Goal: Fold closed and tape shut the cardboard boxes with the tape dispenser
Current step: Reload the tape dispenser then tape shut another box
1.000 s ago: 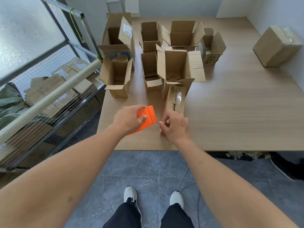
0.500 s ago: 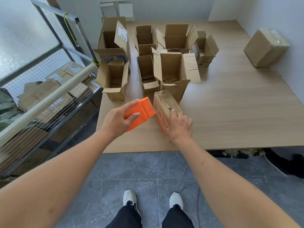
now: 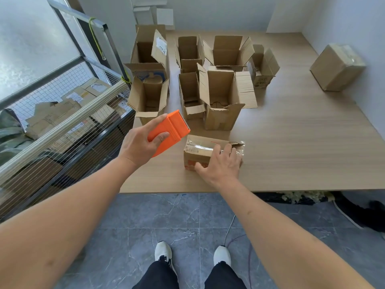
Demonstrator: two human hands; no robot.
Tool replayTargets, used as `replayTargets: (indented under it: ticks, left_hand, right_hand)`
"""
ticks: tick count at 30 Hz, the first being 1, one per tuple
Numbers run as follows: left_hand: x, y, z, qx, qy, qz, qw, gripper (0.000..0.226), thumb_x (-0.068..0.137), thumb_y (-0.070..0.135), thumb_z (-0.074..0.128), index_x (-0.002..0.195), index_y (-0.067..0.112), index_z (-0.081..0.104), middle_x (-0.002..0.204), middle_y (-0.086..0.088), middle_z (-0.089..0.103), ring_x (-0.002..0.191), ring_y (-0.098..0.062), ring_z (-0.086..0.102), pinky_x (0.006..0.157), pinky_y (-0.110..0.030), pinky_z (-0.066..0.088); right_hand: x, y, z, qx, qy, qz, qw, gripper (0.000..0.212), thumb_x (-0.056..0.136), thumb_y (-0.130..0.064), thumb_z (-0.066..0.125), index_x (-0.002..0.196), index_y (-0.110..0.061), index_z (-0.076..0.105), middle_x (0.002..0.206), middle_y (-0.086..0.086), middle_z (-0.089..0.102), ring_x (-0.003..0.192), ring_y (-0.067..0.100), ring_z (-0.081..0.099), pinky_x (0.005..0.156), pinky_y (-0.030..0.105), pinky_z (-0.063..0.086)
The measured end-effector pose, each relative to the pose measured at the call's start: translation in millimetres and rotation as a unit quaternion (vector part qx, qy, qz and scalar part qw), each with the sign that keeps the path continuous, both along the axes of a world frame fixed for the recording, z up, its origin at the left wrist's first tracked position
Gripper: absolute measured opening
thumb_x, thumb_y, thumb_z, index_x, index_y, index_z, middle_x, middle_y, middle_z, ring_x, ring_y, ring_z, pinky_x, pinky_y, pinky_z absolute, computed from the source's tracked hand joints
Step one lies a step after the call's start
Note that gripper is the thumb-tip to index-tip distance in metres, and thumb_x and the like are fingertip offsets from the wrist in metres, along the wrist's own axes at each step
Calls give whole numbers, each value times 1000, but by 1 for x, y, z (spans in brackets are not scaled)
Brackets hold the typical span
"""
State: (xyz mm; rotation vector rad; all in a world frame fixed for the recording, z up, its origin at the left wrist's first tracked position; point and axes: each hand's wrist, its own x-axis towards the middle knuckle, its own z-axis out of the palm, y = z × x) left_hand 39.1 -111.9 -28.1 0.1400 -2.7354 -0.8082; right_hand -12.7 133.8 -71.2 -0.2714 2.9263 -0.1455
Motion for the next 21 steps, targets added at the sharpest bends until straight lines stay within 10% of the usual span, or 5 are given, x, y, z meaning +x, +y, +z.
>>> replayTargets:
  ticks: [8, 21]
  left_hand:
    - [9, -31, -3, -18, 14, 15, 1000, 59, 97, 63, 51, 151, 42, 40, 104, 1, 72, 78, -20, 65, 73, -39, 54]
    - [15, -72, -7, -8, -14, -87, 996, 60, 96, 63, 51, 152, 49, 36, 111, 3, 68, 81, -14, 61, 73, -24, 48]
  right_hand:
    - [2, -43, -7, -28, -15, 58, 998, 153, 53, -110, 18, 154, 5, 24, 162, 22, 25, 153, 38, 15, 123, 63, 3]
    - [-30, -62, 3, -117, -155, 218, 957, 118, 79, -47, 76, 161, -6, 1, 170, 7, -11, 156, 25, -17, 128, 47, 1]
